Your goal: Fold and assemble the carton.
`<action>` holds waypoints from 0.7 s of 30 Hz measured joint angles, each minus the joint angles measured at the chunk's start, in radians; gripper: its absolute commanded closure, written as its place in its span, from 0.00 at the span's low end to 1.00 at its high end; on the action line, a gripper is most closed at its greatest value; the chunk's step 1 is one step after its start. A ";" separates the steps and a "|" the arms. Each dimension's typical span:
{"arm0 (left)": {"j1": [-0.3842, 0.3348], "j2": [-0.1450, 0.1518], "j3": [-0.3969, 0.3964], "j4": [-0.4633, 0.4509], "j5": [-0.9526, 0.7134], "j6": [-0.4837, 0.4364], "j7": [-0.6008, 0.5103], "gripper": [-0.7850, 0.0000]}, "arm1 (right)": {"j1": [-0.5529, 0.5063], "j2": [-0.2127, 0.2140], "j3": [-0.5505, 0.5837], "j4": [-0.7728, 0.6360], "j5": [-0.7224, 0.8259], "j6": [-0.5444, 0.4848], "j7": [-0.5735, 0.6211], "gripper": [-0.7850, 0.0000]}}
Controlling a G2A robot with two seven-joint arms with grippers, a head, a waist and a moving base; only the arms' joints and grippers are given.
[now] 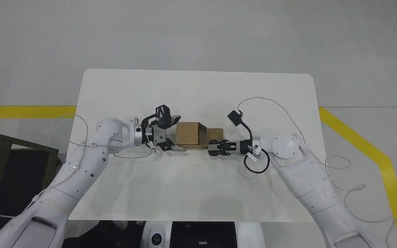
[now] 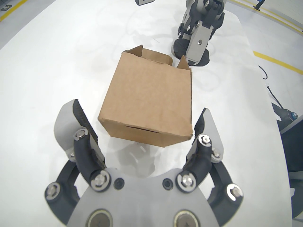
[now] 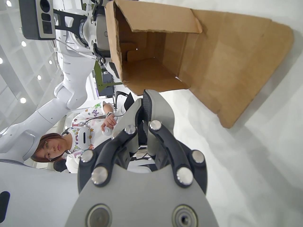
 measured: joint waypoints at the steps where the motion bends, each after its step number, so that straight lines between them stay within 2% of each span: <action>1: -0.001 -0.002 0.002 0.000 0.000 -0.001 0.000 0.00 | 0.006 -0.002 -0.006 0.009 0.000 -0.005 -0.005 1.00; 21: -0.022 -0.020 0.042 0.018 -0.019 -0.008 -0.013 0.00 | 0.151 -0.076 -0.159 0.200 0.071 -0.118 -0.047 1.00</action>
